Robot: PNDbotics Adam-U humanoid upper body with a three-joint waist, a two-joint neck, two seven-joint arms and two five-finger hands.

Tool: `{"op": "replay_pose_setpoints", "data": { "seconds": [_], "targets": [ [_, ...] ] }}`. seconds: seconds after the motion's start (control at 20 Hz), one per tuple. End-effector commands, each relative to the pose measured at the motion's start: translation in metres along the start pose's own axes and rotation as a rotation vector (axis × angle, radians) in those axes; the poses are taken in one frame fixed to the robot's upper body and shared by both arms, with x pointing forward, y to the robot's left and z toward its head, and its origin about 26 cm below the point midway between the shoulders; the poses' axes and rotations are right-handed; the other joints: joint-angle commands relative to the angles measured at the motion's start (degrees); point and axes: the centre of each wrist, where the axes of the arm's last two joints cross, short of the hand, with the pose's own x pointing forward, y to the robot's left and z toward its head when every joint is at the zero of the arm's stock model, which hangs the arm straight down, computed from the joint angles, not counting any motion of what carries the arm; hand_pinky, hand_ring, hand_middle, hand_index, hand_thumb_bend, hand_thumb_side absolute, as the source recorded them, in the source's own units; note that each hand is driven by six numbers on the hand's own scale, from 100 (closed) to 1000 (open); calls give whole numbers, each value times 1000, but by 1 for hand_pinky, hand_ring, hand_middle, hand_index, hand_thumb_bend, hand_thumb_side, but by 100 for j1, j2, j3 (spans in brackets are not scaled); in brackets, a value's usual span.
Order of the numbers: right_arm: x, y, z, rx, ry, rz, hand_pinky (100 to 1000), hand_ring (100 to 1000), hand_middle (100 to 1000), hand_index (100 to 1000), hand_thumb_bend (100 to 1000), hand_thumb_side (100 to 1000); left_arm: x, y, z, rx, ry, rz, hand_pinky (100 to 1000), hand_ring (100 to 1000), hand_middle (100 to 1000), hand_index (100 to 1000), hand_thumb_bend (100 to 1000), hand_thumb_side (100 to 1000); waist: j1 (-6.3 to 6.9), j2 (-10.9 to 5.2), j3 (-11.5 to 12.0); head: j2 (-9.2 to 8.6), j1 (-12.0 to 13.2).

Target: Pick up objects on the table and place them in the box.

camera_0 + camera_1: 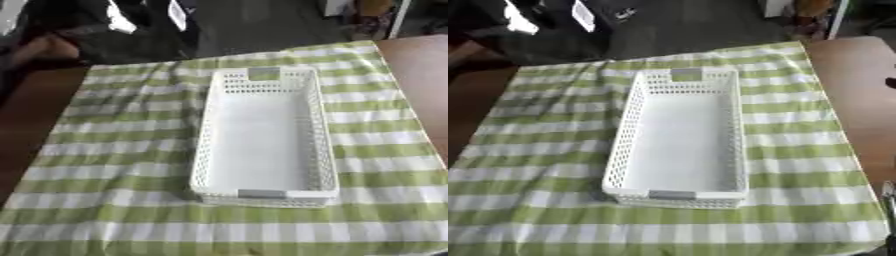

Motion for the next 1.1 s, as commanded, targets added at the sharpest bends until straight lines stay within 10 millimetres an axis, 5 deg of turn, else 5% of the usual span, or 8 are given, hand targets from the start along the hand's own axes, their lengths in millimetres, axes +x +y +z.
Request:
{"op": "replay_pose_setpoints", "data": {
  "seconds": [0.05, 0.5, 1.1],
  "targets": [
    [3, -2, -4, -2, -16, -1, 756, 824, 854, 968, 100, 695, 16, 25, -7, 54, -72, -32, 100, 124, 289, 351, 201, 310, -23, -83, -5, -97, 31],
    [2, 0, -4, 8, -15, -13, 757, 825, 854, 969, 100, 694, 57, 48, -30, 125, -252, -41, 100, 123, 289, 350, 198, 316, -39, -71, -53, -80, 132],
    [2, 2, -4, 17, -15, -24, 757, 825, 855, 969, 100, 692, 78, 37, -55, 63, -347, -16, 100, 121, 291, 348, 196, 320, -50, -66, -121, -39, 214]
  ]
}}
